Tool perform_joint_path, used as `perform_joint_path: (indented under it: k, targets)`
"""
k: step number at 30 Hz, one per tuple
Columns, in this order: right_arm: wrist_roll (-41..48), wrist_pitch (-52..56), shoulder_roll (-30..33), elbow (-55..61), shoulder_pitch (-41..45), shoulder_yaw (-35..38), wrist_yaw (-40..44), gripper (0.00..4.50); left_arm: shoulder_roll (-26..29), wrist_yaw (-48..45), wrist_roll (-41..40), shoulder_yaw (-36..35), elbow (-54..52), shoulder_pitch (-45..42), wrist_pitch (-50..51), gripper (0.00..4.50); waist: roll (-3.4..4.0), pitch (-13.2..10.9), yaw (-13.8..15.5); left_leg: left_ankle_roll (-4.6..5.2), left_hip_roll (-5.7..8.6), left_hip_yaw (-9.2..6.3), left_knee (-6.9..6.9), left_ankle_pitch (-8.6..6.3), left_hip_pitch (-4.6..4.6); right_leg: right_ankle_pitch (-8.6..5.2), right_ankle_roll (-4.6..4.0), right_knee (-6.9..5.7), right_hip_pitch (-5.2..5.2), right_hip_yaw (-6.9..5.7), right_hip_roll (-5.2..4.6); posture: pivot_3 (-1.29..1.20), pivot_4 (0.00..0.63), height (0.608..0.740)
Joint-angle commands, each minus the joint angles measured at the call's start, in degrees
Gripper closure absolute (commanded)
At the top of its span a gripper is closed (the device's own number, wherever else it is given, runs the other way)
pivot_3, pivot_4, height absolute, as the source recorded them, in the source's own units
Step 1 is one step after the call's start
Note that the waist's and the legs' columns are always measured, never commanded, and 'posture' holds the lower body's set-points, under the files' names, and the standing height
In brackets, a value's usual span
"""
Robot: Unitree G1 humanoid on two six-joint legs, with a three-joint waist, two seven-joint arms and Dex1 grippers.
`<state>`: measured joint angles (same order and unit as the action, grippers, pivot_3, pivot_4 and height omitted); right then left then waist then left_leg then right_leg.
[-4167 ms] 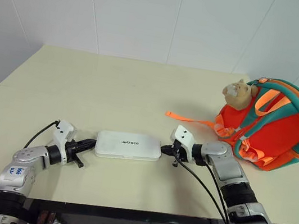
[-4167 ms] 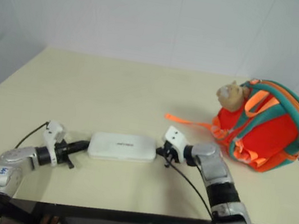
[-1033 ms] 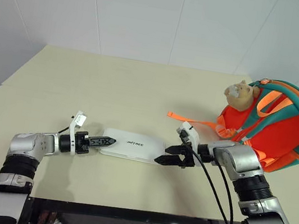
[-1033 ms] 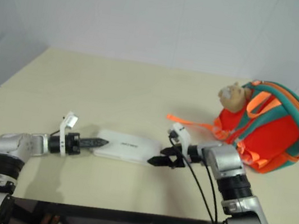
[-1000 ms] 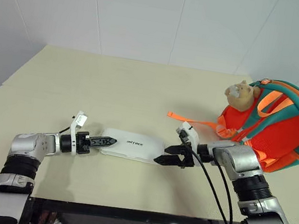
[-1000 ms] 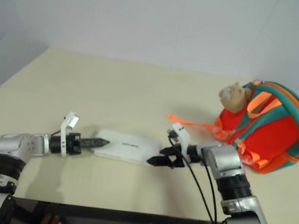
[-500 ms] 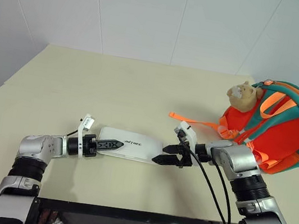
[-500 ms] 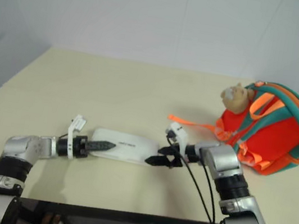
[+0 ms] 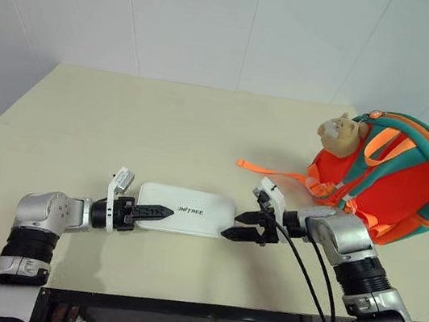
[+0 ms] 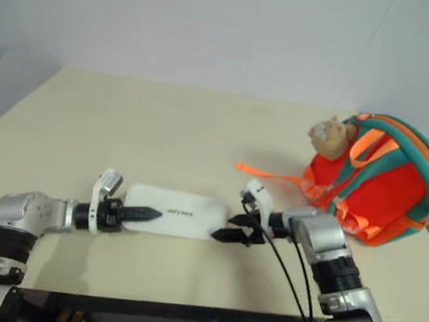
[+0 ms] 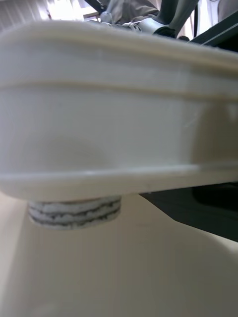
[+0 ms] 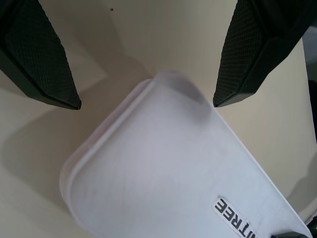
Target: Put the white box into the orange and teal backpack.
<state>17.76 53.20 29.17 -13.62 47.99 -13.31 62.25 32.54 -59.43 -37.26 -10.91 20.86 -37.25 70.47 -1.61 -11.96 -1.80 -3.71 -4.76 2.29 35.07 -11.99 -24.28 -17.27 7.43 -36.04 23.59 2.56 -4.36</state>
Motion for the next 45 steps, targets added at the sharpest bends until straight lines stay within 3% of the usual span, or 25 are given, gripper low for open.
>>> perform_joint_path:
  k: [1, 5, 13, 23, 27, 37, 45]
  targets:
    - [1.51, -2.42, 1.03, 5.02, -1.43, 4.92, -2.56, 0.0, -0.17, 0.02, -3.44, -4.63, -6.06, 1.74, -4.3, 3.1, 0.0, 0.0, 0.05, -0.01, 0.0, 0.0, -0.01, 0.0, 0.0, 0.0, 0.0, 0.0, 0.0, 0.0, 0.0, 0.0, 0.15, 0.74]
    - [2.56, -1.45, 3.69, 12.29, -6.15, 12.69, -8.36, 0.0, -1.13, -1.05, -6.33, -9.62, -10.2, 4.54, -10.77, 3.1, -0.01, 0.0, 0.31, -0.03, 0.0, 0.0, 0.01, 0.0, -0.02, 0.0, 0.0, 0.04, -0.01, 0.0, 0.0, 0.0, 0.15, 0.74]
    - [8.93, 4.07, 8.01, 28.17, -17.23, 33.74, -18.55, 0.0, -0.22, -3.26, -9.19, -10.62, -14.65, 10.74, -14.2, 3.1, -0.01, 0.0, 0.35, -0.02, 0.0, 0.0, 0.0, -0.06, -0.02, -0.01, -0.03, 0.15, -0.05, 0.02, -0.02, 0.0, 0.15, 0.74]
    - [13.46, 11.14, 12.16, 38.01, -22.29, 50.22, -28.66, 0.0, -0.42, -4.04, -8.15, -8.58, -9.9, 7.72, -18.77, 3.1, -0.02, 0.0, 0.22, -0.01, 0.01, 0.02, 0.01, -0.06, 0.02, -0.02, -0.06, 0.17, -0.07, 0.09, -0.02, 0.0, 0.15, 0.74]
    - [12.23, 7.34, 13.18, 34.6, -22.82, 49.43, -30.14, 0.0, -0.22, -4.88, -7.52, -7.38, -8.33, 6.5, -20.41, 3.1, -0.03, 0.01, 0.13, 0.01, 0.01, 0.03, 0.02, -0.07, 0.02, -0.03, -0.06, 0.2, -0.08, 0.11, -0.02, 0.0, 0.15, 0.74]
    - [9.65, -8.02, 9.97, 12.75, -10.68, 41.7, -32.02, 0.0, 0.08, -4.8, -8.42, -7.41, -8.26, 6.44, -22.43, 3.1, -0.03, 0.0, 0.01, 0.05, 0.01, 0.12, 0.0, -0.05, 0.03, 0.01, -0.01, 0.18, -0.05, 0.18, 0.0, 0.0, 0.15, 0.74]
    - [9.38, -13.26, 7.91, 2.43, -5.68, 36.52, -30.23, 0.0, 0.77, -3.45, -9.86, -9.59, -10.83, 8.83, -22.02, 3.1, -0.02, 0.0, 0.07, 0.08, 0.01, 0.16, -0.03, -0.07, 0.01, 0.0, 0.01, 0.21, -0.02, 0.2, 0.0, 0.0, 0.15, 0.74]
